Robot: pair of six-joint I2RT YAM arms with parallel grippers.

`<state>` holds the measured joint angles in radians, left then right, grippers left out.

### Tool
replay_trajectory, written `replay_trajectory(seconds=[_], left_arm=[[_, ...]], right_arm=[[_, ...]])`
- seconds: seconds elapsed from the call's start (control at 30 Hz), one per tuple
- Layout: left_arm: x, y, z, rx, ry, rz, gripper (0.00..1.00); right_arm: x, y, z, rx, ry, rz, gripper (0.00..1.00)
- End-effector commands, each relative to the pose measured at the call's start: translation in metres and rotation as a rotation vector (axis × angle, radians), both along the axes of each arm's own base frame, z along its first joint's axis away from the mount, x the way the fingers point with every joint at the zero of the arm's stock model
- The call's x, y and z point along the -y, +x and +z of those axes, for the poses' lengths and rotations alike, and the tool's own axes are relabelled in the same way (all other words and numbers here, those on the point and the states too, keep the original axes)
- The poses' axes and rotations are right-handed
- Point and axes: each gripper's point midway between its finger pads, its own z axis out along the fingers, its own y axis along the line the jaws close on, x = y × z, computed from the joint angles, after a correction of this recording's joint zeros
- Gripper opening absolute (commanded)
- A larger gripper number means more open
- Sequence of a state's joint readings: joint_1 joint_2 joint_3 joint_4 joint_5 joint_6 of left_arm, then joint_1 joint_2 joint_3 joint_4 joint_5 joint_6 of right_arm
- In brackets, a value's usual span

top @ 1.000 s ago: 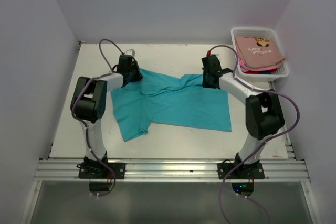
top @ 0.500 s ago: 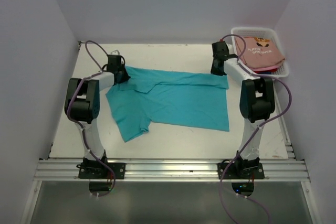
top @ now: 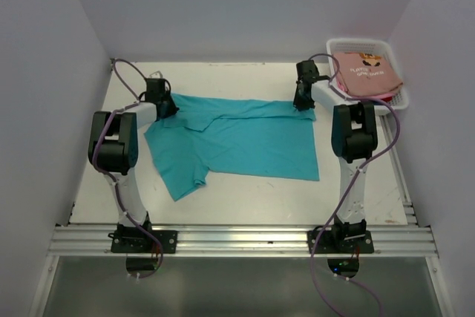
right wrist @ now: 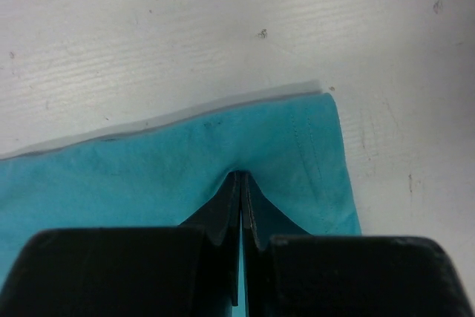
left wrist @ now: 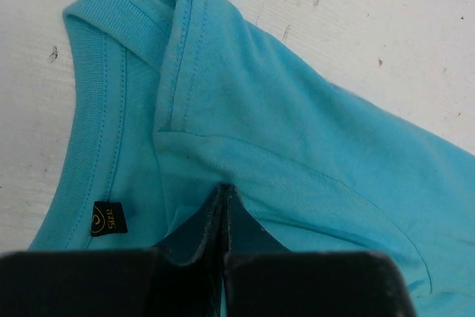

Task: Fold and stack the t-shirts
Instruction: Fold the tshirt

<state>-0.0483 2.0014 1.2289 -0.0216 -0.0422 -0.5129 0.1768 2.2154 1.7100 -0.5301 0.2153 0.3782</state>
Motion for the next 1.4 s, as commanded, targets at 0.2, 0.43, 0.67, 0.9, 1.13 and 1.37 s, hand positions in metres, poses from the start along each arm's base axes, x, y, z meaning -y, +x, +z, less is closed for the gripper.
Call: replay_trajectory(seconds=[0.2,0.43,0.67,0.9,1.13,1.37], left_arm=[[-0.035,-0.018,-0.009,-0.069,0.089,0.098,0.00],[-0.059,-0.025,-0.015,-0.095,0.094,0.173,0.00],[-0.060,-0.019,0.005,-0.018,0.085,0.166,0.00],[-0.062,-0.004,0.102,0.258,0.089,0.164,0.00],[-0.048,-0.031,0.188,0.378,0.058,0.093,0.32],[0.010,-0.148,0.128,-0.037,0.008,-0.181,0.56]], right_arm=[[0.045,-0.007,-0.003,-0.066,-0.157,-0.168,0.00],[0.070,-0.011,-0.001,-0.075,-0.184,-0.225,0.00],[0.065,-0.004,0.008,-0.031,-0.145,-0.202,0.00],[0.061,0.008,0.077,0.199,-0.099,-0.171,0.00],[0.039,-0.004,0.151,0.379,-0.003,-0.057,0.11],[0.006,-0.096,0.141,0.250,-0.020,0.064,0.62]])
